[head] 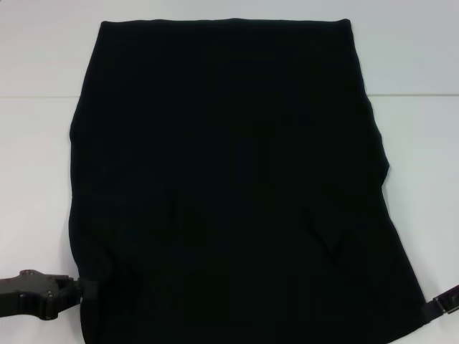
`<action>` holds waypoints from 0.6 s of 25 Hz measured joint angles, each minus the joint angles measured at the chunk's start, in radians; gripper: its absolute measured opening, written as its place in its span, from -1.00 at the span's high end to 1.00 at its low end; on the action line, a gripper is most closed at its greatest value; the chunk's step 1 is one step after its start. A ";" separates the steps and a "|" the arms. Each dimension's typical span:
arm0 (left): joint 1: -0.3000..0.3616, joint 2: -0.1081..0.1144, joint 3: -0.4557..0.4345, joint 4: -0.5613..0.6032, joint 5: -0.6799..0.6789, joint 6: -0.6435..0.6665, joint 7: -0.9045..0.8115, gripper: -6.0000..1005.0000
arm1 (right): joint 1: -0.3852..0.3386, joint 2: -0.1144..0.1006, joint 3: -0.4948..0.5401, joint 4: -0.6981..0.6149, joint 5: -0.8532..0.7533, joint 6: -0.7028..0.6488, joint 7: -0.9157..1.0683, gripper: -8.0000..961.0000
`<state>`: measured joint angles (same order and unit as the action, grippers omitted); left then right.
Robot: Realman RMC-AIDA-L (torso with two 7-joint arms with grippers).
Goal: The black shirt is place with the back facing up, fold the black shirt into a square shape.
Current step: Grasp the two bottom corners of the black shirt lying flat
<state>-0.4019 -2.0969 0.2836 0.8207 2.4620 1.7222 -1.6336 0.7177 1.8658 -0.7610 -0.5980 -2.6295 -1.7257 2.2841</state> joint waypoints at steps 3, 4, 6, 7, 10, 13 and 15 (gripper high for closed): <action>0.001 0.000 -0.001 0.000 0.000 0.000 0.000 0.90 | 0.002 0.009 0.000 0.001 -0.020 0.011 0.001 -0.50; 0.002 0.000 -0.002 0.000 0.000 0.000 0.000 0.90 | 0.003 0.012 0.000 0.001 -0.024 0.014 0.001 -0.50; 0.002 0.000 -0.002 0.000 0.000 0.000 0.000 0.90 | 0.005 0.019 0.000 0.001 -0.030 0.019 0.002 -0.50; 0.002 0.000 -0.002 0.000 0.000 0.000 0.000 0.90 | 0.006 0.021 0.000 0.001 -0.033 0.021 0.003 -0.50; 0.002 0.000 -0.003 0.000 0.000 0.000 0.003 0.90 | 0.010 0.030 0.000 0.001 -0.038 0.026 0.007 -0.49; 0.003 0.000 -0.003 0.000 0.000 0.000 0.009 0.90 | 0.016 0.037 0.000 0.001 -0.038 0.028 0.010 -0.49; 0.003 0.000 -0.003 0.000 0.000 0.000 0.010 0.90 | 0.018 0.042 0.000 0.001 -0.038 0.029 0.012 -0.49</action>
<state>-0.3992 -2.0969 0.2806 0.8206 2.4620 1.7227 -1.6236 0.7358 1.9082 -0.7608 -0.5972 -2.6678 -1.6972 2.2959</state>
